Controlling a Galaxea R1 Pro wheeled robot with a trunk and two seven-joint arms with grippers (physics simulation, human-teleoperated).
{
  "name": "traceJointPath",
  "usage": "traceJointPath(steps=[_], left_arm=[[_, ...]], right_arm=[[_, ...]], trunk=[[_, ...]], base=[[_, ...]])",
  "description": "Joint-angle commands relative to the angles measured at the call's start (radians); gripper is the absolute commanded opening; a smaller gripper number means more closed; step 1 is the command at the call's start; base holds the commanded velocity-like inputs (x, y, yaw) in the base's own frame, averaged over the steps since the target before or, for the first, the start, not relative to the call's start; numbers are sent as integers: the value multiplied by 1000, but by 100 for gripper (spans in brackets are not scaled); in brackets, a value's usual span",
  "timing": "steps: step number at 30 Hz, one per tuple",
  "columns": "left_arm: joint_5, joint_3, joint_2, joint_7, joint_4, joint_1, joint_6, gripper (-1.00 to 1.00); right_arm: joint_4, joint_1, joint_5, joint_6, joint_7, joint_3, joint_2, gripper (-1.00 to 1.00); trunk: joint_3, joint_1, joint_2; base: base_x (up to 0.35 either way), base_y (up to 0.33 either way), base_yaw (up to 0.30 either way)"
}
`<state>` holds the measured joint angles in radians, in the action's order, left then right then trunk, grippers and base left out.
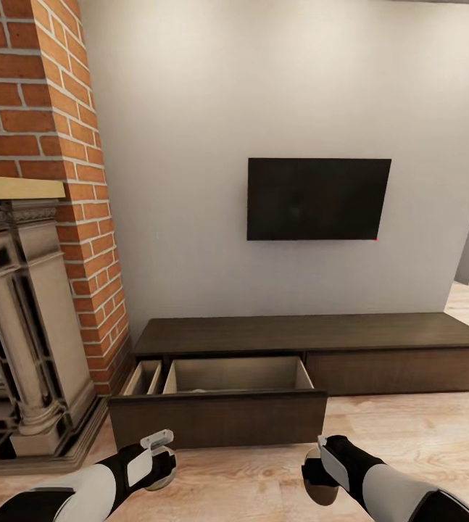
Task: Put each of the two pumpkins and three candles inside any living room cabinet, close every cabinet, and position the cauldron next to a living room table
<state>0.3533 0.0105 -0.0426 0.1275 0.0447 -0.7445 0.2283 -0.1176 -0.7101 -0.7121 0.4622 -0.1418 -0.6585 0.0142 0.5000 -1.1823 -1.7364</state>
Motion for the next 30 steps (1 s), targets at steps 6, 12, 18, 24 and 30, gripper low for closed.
traceJointPath(steps=[6,12,18,24,30], left_arm=[[6,0,-1,3,1,1,-33,-100],[7,4,0,-1,-4,2,-49,-100],[9,5,-5,21,-16,1,23,-100],[9,5,-16,86,-166,1,196,-100],[8,6,-16,137,-343,1,435,-100]], right_arm=[[-4,0,-10,6,-6,-7,1,-100],[-12,1,-12,8,-8,-4,1,-100],[-17,-1,-12,18,-13,0,5,-100],[-34,-8,-13,90,-15,2,4,-100],[-128,-41,-17,205,-19,5,3,-100]], trunk=[[1,0,-1],[1,0,-1],[1,0,-1],[1,0,-1],[1,0,-1]], base=[[0,0,0],[0,0,0],[0,0,0],[0,0,0],[0,0,0]])
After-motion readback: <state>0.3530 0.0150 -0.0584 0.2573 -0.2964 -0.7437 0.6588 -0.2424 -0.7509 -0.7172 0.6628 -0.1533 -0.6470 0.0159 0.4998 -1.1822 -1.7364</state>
